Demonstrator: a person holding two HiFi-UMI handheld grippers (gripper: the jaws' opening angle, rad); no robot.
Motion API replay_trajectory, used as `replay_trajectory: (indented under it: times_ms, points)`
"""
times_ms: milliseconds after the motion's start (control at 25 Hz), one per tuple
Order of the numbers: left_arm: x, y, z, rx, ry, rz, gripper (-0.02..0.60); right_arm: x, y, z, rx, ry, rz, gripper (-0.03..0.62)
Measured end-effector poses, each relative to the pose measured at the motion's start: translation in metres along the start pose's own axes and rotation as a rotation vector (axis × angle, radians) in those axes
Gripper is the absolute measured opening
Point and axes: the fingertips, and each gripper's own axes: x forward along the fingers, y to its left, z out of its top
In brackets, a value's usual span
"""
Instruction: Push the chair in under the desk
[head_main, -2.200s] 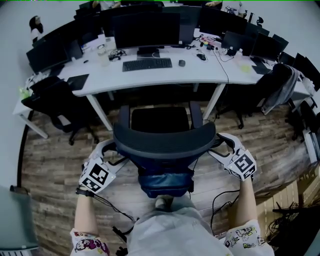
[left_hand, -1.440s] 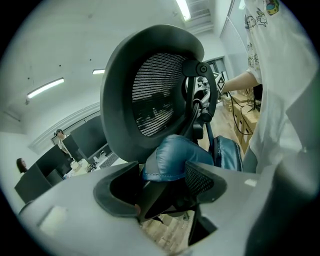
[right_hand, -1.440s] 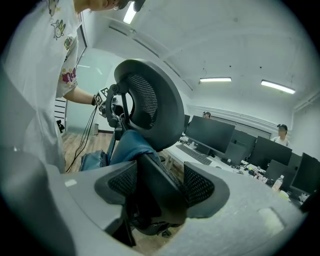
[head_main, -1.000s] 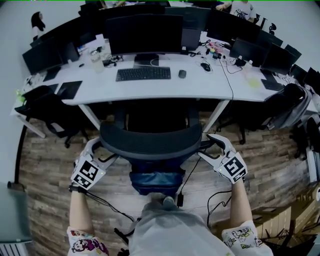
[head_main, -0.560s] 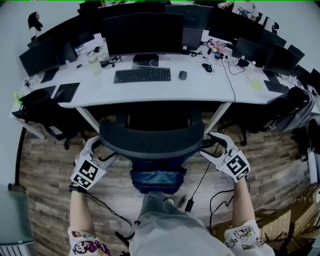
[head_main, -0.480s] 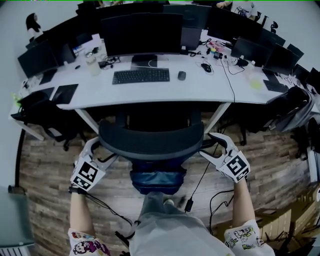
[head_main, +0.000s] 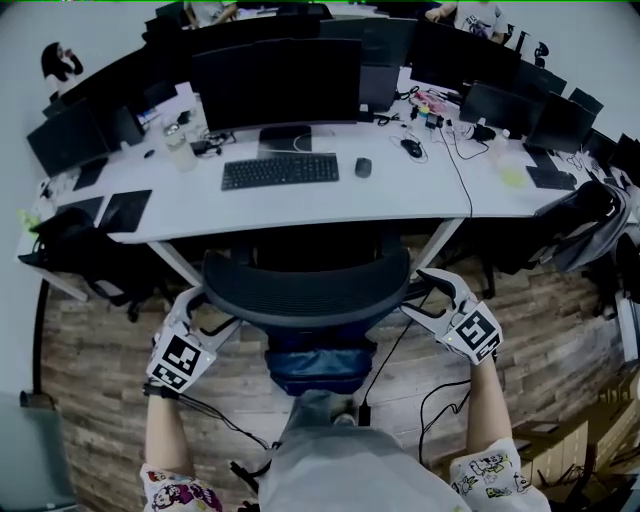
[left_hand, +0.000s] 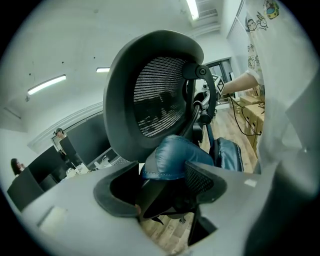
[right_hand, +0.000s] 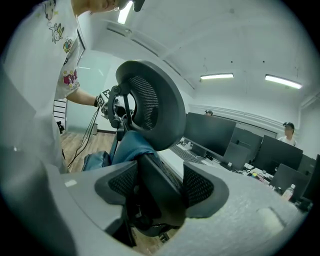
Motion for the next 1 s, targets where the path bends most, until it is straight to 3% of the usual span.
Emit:
replay_trajectory:
  times_ms: [560, 1000]
  points:
    - [0.044, 0.082, -0.006, 0.005, -0.020, -0.001, 0.299, 0.071, -0.067, 0.011, -0.011, -0.009, -0.002, 0.287]
    - [0.062, 0.131, -0.016, 0.010, -0.032, 0.006, 0.298, 0.115, -0.096, 0.023, -0.008, -0.012, -0.006, 0.287]
